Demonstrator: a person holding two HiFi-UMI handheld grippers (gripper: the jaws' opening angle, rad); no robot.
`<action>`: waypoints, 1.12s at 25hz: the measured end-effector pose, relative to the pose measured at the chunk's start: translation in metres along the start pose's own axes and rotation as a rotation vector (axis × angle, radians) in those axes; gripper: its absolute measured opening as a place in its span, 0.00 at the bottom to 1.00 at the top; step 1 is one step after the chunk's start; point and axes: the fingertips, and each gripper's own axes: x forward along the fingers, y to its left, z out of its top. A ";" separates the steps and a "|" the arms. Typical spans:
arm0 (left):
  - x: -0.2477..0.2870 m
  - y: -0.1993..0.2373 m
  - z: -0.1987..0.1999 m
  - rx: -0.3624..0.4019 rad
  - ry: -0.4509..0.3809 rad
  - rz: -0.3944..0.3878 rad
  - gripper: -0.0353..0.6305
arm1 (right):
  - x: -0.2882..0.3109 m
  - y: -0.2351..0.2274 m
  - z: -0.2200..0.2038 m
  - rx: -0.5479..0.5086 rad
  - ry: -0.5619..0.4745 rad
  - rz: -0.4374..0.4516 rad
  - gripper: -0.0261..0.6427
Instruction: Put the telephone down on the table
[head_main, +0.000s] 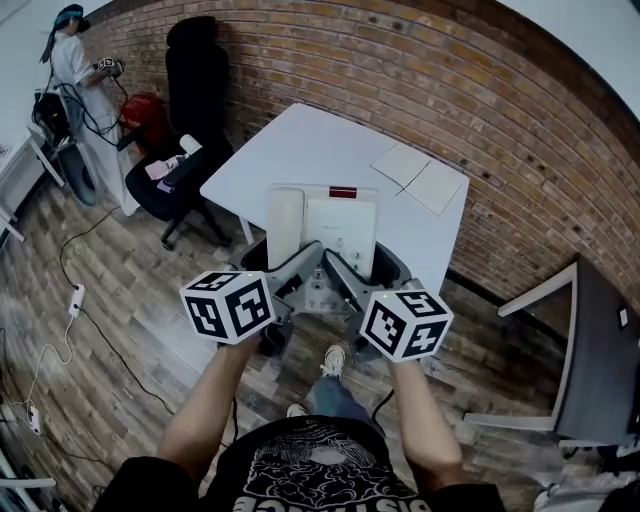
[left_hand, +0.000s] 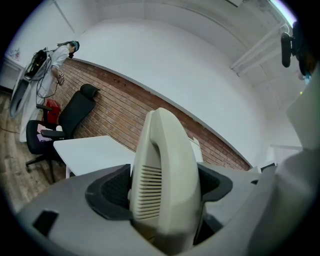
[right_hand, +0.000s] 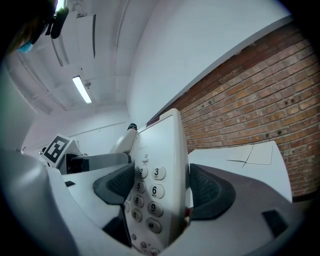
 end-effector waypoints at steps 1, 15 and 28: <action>0.008 0.002 0.002 0.003 0.002 -0.001 0.64 | 0.005 -0.007 0.002 0.003 -0.003 -0.001 0.54; 0.170 0.042 0.040 -0.009 0.037 0.008 0.64 | 0.101 -0.137 0.053 0.036 0.017 -0.007 0.54; 0.282 0.054 0.054 -0.015 0.095 0.018 0.64 | 0.149 -0.234 0.082 0.088 0.034 -0.025 0.54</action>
